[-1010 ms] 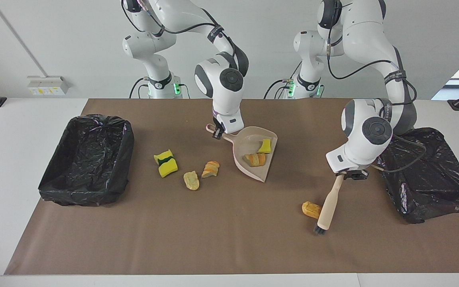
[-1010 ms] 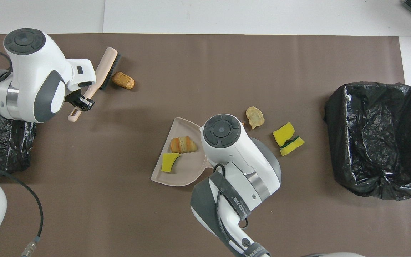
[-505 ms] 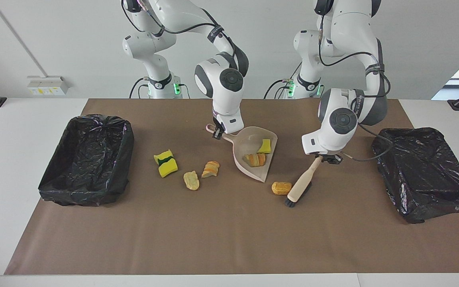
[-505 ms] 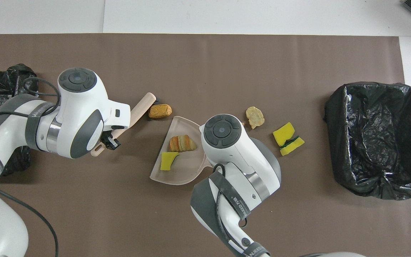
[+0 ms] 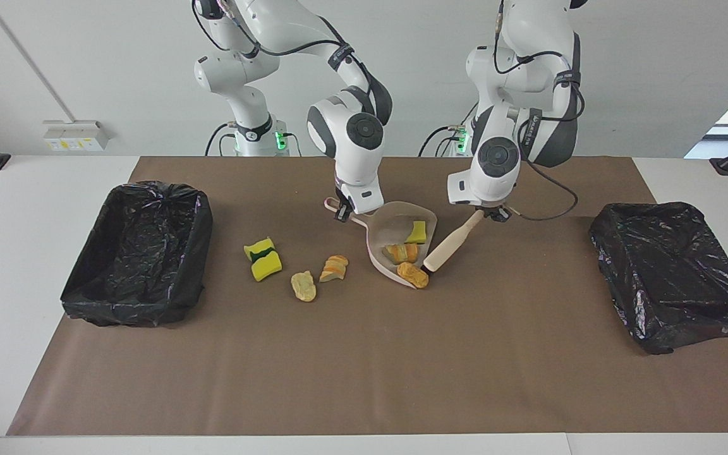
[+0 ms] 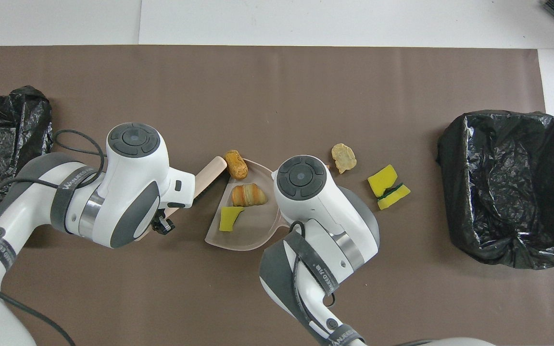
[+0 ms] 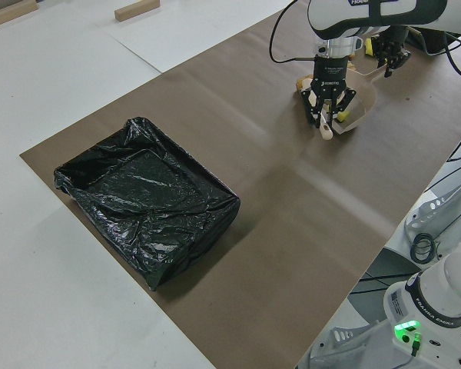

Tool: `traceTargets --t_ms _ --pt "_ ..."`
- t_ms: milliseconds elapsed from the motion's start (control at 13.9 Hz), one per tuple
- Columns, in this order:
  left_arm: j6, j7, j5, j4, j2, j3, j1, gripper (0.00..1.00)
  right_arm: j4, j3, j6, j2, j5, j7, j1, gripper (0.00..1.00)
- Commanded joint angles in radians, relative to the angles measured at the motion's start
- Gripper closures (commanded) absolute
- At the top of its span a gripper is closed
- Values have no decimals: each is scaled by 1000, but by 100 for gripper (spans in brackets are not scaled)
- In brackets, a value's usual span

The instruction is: Sweep and dump trash in bin

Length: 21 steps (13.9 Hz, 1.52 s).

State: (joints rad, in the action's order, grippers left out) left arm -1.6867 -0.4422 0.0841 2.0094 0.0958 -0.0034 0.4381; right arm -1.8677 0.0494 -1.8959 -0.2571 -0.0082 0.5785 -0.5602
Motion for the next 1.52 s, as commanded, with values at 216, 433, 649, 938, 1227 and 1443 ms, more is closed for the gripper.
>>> traceTargets --t_ms 216,433,649,938,1227,1443 --pt "35 163 -10 37 -102 14 133 100 -87 4 -80 45 -18 -19 0 100" --pt "128 186 -11 38 -171 20 126 100 -76 4 -80 42 -18 -19 2 100" --pt "180 409 -11 63 -247 22 120 100 -61 4 -72 44 -15 -17 11 100" --pt "139 742 -9 172 -324 22 123 100 -51 -2 -46 128 0 -26 62 100" --pt "-43 859 -32 345 -432 14 137 100 -16 -6 13 190 -1 -13 161 100" --pt "-45 859 -129 370 -432 14 166 100 15 -8 24 193 -1 84 255 100"
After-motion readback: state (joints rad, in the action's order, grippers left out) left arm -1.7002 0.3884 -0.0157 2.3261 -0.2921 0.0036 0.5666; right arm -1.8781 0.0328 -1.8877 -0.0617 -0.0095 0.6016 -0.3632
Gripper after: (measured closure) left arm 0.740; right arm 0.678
